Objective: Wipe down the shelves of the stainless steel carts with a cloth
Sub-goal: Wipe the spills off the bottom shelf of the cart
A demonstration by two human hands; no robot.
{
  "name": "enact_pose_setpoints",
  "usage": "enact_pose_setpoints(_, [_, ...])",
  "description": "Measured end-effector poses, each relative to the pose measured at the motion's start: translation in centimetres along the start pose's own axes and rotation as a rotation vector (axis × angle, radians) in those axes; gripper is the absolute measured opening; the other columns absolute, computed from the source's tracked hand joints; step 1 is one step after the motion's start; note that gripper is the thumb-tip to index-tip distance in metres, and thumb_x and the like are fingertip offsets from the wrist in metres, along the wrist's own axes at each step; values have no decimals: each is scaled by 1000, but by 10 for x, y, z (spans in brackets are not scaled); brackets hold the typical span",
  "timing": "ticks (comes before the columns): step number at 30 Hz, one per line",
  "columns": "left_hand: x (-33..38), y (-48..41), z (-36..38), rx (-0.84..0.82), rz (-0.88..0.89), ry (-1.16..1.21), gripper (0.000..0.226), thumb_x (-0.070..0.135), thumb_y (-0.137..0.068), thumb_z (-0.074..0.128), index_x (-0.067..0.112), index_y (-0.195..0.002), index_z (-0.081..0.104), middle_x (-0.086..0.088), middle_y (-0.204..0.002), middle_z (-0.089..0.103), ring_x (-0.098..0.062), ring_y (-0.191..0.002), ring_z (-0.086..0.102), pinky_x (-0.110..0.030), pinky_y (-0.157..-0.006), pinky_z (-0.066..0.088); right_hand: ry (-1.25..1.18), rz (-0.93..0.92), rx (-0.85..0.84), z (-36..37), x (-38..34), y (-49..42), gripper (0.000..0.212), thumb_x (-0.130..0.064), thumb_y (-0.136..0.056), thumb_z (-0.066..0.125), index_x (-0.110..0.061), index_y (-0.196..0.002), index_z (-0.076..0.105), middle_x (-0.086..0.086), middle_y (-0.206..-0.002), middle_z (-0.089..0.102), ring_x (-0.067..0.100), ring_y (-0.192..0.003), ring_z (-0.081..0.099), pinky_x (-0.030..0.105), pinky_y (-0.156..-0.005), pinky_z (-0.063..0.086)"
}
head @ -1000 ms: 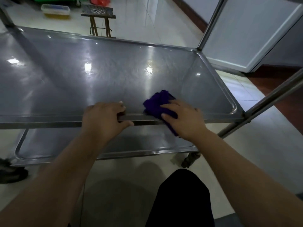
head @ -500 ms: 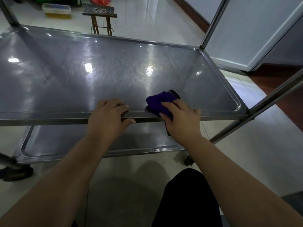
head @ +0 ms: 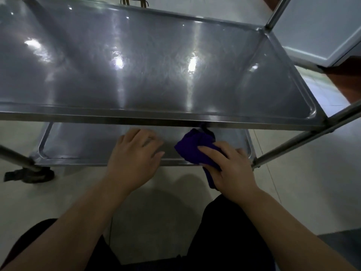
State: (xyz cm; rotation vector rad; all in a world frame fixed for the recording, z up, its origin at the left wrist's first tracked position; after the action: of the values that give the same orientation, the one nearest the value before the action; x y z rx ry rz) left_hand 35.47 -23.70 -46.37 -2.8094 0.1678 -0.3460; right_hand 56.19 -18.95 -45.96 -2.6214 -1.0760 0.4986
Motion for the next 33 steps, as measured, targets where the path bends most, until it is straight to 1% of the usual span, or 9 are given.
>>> enact_pose_setpoints(3, [-12,12,30,-156,-43,24,24,22,-76,73,12,-97,70,-8,-95,65,-28,-84,63,-39,-68,50,-61,52,-156,37,8,-3,39,-24,-82,70,-17,-119,64,10,-112,63,27,-87,65,42,-73,49])
enact_pose_setpoints(4, [-18,16,40,-227,-81,24,24,24,-76,73,15,-99,69,-5,-97,65,-24,-86,63,-35,-69,48,-80,82,-223,52,12,-6,39,-27,-85,67,-20,-123,61,8,-116,61,26,-91,64,43,-76,48])
enact_pose_setpoints(7, [-41,30,70,-389,-211,-17,30,37,-89,52,28,-117,57,7,-116,57,-12,-102,54,-25,-82,40,-118,120,-412,100,26,-19,40,-39,-95,48,-30,-134,48,0,-127,53,19,-104,56,40,-87,44])
enact_pose_setpoints(10, [-63,37,80,-537,-330,-81,34,39,-92,46,30,-124,51,8,-125,51,-11,-109,52,-27,-91,44,-135,71,-517,140,32,-32,41,-44,-97,40,-34,-137,42,-3,-131,49,15,-110,51,34,-88,37])
enact_pose_setpoints(15, [-94,45,63,-665,-379,-146,32,41,-92,48,29,-122,53,8,-122,53,-12,-107,55,-24,-86,43,-140,32,-637,174,21,-54,41,-48,-96,39,-38,-135,41,-4,-131,48,17,-113,50,34,-88,39])
enact_pose_setpoints(18, [-120,58,48,-681,-383,-170,34,44,-92,47,30,-122,52,7,-123,53,-13,-108,56,-31,-91,48,-141,23,-665,189,2,-64,40,-48,-96,39,-37,-135,42,-3,-131,49,18,-113,51,42,-95,42])
enact_pose_setpoints(21, [-152,82,41,-710,-382,-204,36,46,-92,47,30,-123,52,8,-124,54,-11,-111,54,-31,-94,46,-125,23,-647,209,-22,-72,41,-46,-96,39,-33,-135,43,-1,-131,49,19,-113,52,44,-95,42])
enact_pose_setpoints(27, [-222,134,60,-691,-410,-233,38,50,-90,47,32,-124,51,11,-124,51,-8,-110,53,-27,-93,46,-69,60,-564,249,-67,-81,42,-46,-97,39,-32,-136,43,0,-127,50,22,-107,54,43,-90,45])
enact_pose_setpoints(33, [-286,161,101,-552,-380,-195,48,42,-91,50,20,-133,47,-2,-136,43,-22,-125,41,-34,-101,37,-3,94,-406,283,-104,-88,38,-44,-96,43,-35,-133,47,-2,-127,51,23,-106,55,38,-89,40])
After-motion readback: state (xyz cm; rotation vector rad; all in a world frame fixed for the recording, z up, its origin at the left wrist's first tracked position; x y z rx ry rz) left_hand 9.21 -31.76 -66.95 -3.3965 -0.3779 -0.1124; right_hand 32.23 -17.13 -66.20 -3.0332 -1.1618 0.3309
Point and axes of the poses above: each hand's wrist, its own y-axis away from the middle knuckle, its own z-axis out of the palm, x = y × z, the point moved 4 cm from there along -y, towards the middle knuckle
